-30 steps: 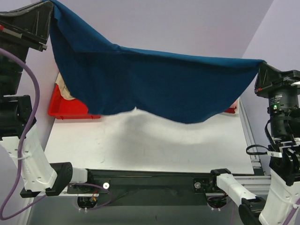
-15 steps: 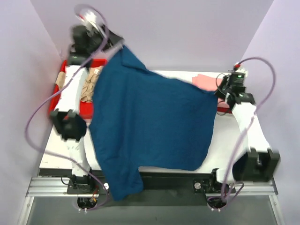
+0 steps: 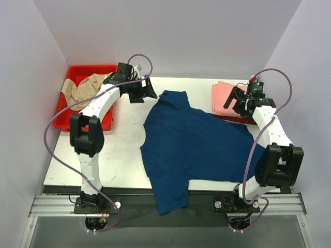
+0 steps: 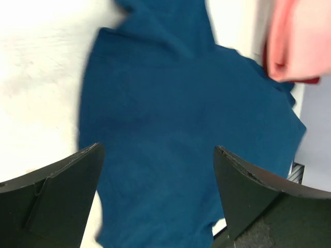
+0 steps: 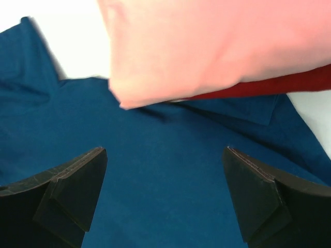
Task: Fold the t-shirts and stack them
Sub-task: Flatten out the tshirt
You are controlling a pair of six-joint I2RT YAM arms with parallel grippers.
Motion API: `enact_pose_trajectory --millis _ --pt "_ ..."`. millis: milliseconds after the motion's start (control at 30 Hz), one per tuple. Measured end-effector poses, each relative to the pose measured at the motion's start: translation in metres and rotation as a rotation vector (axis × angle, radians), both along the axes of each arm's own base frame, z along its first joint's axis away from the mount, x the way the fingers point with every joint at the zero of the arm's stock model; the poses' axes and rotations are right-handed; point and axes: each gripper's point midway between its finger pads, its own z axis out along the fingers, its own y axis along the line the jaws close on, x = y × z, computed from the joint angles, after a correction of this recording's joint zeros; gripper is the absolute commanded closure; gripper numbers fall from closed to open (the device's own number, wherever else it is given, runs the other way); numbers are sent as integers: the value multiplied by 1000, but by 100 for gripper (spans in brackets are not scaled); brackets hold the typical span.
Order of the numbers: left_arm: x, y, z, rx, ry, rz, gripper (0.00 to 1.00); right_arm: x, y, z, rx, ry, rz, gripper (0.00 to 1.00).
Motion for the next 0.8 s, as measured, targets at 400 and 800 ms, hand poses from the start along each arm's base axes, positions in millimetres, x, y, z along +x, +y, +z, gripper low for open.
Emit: enact_pose_trajectory --millis 400,800 --pt "-89 -62 11 -33 -46 -126 3 -72 41 -47 59 202 69 0" --pt "-112 -50 -103 57 214 -103 3 -88 65 -92 73 351 115 0"
